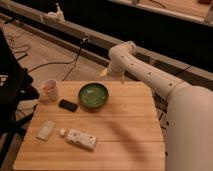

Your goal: Drag the ceramic bowl in a circle

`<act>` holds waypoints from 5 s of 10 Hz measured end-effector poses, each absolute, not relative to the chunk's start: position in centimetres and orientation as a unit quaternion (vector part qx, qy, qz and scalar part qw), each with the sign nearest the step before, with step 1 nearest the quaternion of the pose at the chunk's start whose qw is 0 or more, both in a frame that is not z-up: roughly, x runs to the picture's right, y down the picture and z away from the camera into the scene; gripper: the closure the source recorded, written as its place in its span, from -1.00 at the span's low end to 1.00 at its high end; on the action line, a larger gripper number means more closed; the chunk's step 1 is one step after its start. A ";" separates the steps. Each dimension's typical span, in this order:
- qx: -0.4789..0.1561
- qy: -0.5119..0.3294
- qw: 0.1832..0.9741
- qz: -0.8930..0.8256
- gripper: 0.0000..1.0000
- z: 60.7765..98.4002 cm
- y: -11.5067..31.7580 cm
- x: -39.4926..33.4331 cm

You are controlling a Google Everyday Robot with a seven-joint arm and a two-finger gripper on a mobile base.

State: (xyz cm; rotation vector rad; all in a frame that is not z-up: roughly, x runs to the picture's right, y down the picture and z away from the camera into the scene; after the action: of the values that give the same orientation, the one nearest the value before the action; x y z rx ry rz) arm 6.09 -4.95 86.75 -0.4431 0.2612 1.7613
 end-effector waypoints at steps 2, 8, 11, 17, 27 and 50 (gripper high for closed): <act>-0.191 0.113 0.608 0.762 -0.60 86.8 -5.0 6.1; -0.191 0.113 0.608 0.762 -0.60 86.8 -5.0 6.1; -0.191 0.113 0.608 0.762 -0.60 86.8 -5.0 6.1; -0.193 0.112 0.608 0.762 -0.60 86.7 -4.9 6.0; -0.223 0.133 0.638 0.725 -0.60 89.3 0.9 3.4; -0.300 0.216 0.619 0.693 1.00 84.3 11.5 9.9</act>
State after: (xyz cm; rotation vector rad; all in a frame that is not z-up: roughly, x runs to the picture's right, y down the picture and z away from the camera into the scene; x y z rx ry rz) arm 9.93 11.46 84.27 -0.6912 0.4975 1.5932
